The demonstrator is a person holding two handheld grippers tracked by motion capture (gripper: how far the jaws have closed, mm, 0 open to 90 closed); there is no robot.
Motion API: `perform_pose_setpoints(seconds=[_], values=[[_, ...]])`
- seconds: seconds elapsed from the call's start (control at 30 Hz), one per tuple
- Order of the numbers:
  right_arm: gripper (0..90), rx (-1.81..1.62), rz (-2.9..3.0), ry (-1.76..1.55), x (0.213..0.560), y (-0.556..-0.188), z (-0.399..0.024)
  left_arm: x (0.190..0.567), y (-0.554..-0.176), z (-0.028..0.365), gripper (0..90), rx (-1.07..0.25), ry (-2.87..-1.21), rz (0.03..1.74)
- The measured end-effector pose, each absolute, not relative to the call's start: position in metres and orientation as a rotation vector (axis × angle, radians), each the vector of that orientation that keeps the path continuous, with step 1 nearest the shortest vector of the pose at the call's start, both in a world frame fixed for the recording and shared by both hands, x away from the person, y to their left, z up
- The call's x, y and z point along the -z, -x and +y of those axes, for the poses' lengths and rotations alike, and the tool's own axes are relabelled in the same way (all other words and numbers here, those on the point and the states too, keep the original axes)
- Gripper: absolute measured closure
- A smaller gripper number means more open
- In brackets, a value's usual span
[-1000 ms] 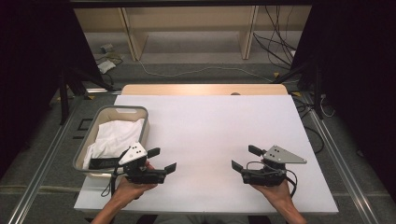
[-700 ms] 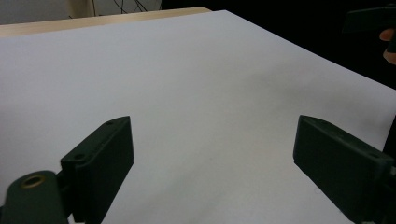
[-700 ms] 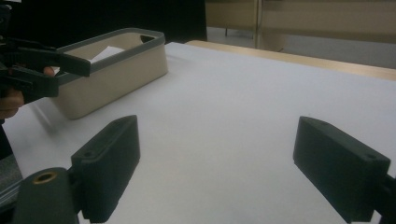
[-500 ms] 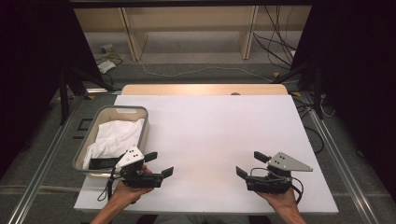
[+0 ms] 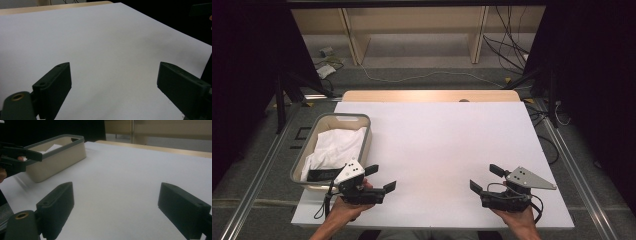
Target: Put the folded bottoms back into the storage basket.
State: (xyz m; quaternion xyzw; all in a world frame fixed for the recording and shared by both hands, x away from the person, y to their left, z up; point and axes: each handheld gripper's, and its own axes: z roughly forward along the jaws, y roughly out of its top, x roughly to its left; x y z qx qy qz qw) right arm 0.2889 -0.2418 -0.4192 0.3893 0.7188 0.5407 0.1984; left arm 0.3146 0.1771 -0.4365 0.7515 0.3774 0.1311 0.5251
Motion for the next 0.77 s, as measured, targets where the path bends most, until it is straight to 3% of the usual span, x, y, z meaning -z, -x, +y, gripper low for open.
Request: perform_pose_setpoints(seconds=[0.77], values=[[14.0,-1.551,1.971,-1.097,0.4146,-0.2907,-0.2464,0.4328,-0.3147,0.1794,11.9,-0.339,-1.768,0.894]])
